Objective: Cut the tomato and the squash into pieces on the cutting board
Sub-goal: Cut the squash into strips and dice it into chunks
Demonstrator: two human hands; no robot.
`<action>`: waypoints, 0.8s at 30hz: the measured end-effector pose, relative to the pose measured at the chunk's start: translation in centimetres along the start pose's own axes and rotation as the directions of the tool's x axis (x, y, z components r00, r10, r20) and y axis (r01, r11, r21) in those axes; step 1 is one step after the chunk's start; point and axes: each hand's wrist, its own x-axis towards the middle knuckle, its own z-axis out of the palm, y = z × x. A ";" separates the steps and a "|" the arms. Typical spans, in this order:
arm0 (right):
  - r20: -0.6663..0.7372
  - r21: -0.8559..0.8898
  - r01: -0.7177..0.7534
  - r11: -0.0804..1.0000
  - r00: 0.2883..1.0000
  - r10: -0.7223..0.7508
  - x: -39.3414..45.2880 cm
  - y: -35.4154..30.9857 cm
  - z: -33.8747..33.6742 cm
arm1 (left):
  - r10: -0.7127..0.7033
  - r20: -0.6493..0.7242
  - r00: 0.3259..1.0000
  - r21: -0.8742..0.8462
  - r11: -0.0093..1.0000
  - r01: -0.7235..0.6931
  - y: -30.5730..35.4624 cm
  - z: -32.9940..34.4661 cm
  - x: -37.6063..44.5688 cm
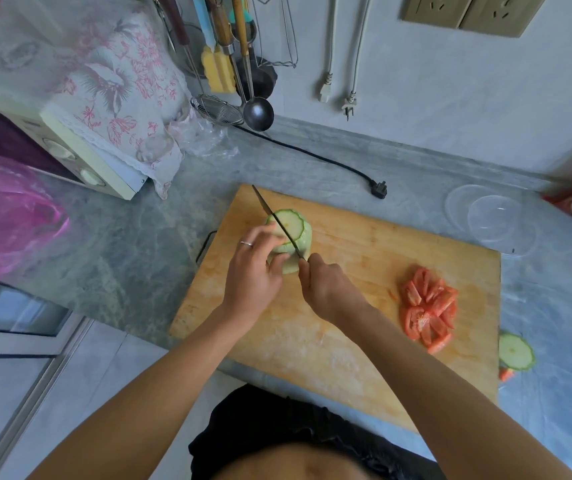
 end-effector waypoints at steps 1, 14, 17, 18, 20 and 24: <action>-0.001 -0.010 -0.001 1.000 1.000 0.001 0.0 -0.2 -0.1 | -0.002 0.003 1.000 0.001 1.000 0.002 -0.1 0.0 -0.1; 0.013 -0.014 -0.067 0.998 0.998 0.068 0.3 0.8 0.9 | -0.008 -0.002 1.000 -0.014 1.000 0.008 -0.3 0.3 -0.2; 0.013 -0.048 -0.044 0.998 0.999 0.045 0.1 0.6 0.5 | 0.001 0.009 1.000 -0.009 1.000 -0.001 -0.1 0.1 -0.1; 0.016 -0.052 -0.049 0.997 0.999 0.050 -0.2 0.6 0.4 | -0.003 0.011 1.000 -0.007 1.000 0.003 -0.1 0.0 -0.1; 0.017 -0.059 -0.059 0.997 0.998 0.060 -0.7 1.0 0.4 | -0.016 0.003 1.000 -0.015 1.000 0.016 0.0 0.1 -0.1; 0.002 -0.045 -0.085 0.995 0.996 0.085 -1.2 1.4 0.9 | -0.019 0.001 1.000 -0.010 1.000 0.019 0.2 0.2 -0.3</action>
